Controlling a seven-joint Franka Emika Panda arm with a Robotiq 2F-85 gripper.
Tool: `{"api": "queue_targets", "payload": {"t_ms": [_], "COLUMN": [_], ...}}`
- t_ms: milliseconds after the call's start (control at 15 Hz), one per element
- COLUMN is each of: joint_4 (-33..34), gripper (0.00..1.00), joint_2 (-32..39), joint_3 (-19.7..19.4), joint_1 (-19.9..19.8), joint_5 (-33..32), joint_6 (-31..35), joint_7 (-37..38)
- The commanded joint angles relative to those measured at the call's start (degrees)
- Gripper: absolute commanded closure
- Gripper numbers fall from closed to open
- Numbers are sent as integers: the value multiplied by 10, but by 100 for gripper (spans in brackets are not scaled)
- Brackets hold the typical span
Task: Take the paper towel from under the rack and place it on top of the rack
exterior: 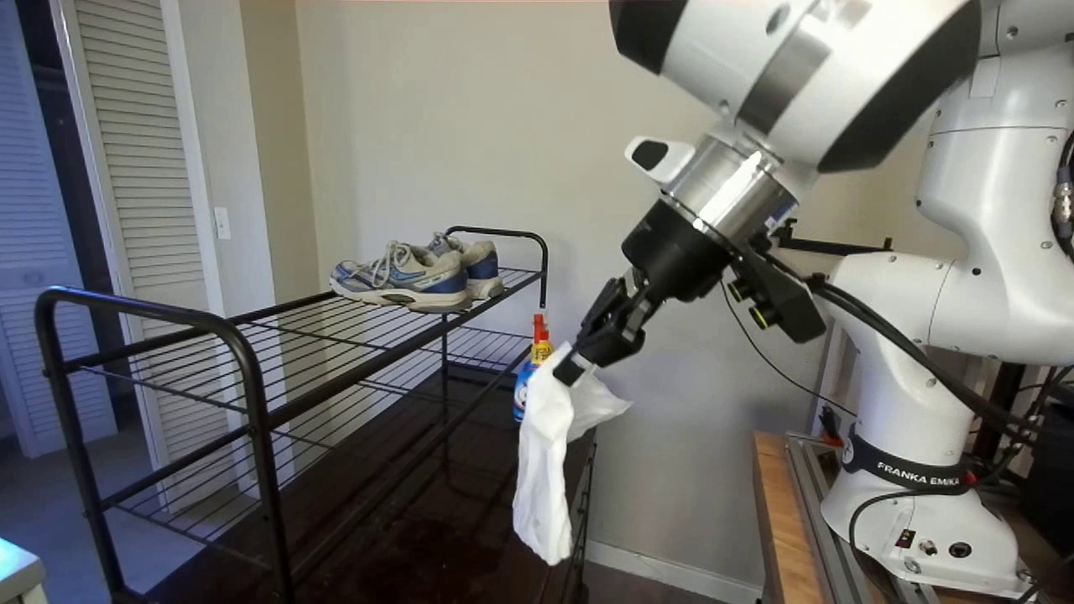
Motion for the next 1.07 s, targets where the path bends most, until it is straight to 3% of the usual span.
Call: {"api": "queue_targets", "payload": {"t_ms": [0, 67, 133, 267, 467, 800, 1000], "joint_4": [142, 167, 88, 127, 140, 193, 229], "gripper": [100, 100, 99, 99, 100, 100, 100], "joint_2": [50, 56, 16, 28, 41, 75, 107], "joint_3": [59, 74, 99, 113, 118, 141, 158], "joint_1": [-95, -116, -125, -152, -158, -238, -284], "joint_5": [33, 21, 1, 0, -2, -72, -120], "joint_6": [62, 69, 36, 47, 51, 104, 99], "joint_7": [-73, -66, -34, -46, -45, 61, 106]}}
